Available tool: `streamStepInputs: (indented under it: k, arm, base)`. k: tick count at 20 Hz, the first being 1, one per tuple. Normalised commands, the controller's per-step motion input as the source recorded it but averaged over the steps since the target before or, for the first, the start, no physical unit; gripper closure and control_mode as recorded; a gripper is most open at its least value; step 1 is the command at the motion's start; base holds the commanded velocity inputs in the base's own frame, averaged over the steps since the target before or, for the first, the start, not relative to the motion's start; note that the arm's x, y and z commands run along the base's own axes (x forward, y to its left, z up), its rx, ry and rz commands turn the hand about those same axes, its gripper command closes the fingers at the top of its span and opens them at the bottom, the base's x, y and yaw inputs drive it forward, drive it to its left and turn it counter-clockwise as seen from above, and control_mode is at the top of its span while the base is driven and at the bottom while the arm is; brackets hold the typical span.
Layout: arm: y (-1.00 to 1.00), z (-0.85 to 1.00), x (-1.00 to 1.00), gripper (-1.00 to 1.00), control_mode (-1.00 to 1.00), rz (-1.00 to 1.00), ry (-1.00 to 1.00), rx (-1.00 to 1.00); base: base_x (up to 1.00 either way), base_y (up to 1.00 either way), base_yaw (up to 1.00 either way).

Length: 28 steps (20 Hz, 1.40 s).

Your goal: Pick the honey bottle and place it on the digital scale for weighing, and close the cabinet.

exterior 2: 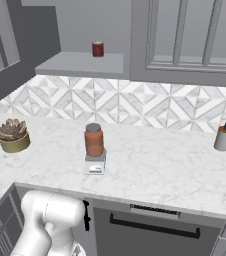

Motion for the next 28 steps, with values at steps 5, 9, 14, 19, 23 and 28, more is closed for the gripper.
streamStepInputs:
  k: [5,9,14,19,23,28]
  arm:
    - [0.00,-0.03,0.18,-1.00,-1.00,-0.08,0.00,0.00]
    - [0.00,-0.08,0.28,-1.00,-1.00,0.00,0.00,0.00]
    - [0.13,-0.04,0.27,-1.00,-1.00,-0.06,0.00,0.00]
    - [0.19,-0.03,0.14,-1.00,-1.00,-0.15,0.00,0.00]
    - [0.32,0.00,0.05,-1.00,-1.00,-0.17,0.00,0.00]
    - [0.14,-0.06,0.19,-1.00,-1.00,-0.16,0.00,0.00]
  base:
    - [0.00,0.00,0.00]
    - [0.00,0.00,0.00]
    - [0.00,0.00,0.00]
    - [0.00,0.00,0.00]
    - [0.00,0.00,0.00]
    - [0.00,0.00,0.00]
